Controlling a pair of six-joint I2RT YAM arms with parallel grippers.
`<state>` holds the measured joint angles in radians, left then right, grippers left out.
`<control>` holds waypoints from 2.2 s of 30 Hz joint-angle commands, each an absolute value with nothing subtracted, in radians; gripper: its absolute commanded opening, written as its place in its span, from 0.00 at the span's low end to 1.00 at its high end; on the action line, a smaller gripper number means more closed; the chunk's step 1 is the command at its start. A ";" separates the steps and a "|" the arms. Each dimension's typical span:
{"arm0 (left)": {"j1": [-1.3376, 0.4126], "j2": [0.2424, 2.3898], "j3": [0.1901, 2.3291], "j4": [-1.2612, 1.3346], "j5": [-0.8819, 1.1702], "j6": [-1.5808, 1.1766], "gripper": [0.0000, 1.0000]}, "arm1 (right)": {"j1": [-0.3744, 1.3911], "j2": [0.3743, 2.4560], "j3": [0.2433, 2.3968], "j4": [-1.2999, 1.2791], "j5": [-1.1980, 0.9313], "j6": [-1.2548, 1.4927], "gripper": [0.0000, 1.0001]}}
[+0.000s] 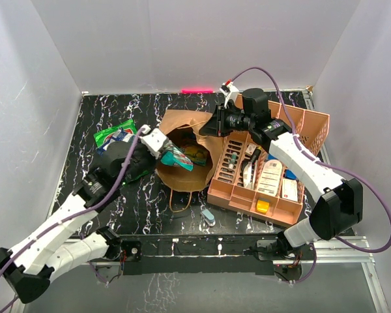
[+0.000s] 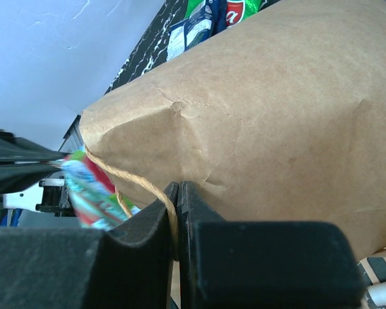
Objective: Take the snacks out of the paper bag
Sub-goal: Take out the snack from the paper bag, then place the snack at the center of the board.
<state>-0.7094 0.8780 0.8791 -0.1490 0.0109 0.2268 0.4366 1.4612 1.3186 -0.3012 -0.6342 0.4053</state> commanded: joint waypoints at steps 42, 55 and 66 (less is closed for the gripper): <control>-0.711 0.480 0.588 -0.608 -0.815 -0.724 0.00 | 0.411 1.388 1.273 -0.176 -0.582 0.474 0.07; -0.713 0.527 0.434 -0.476 -0.461 -0.896 0.10 | 0.403 1.392 1.253 -0.167 -0.588 0.472 0.07; -0.713 0.398 0.497 -0.407 -0.185 -0.848 0.52 | 0.392 1.397 1.246 -0.156 -0.605 0.472 0.07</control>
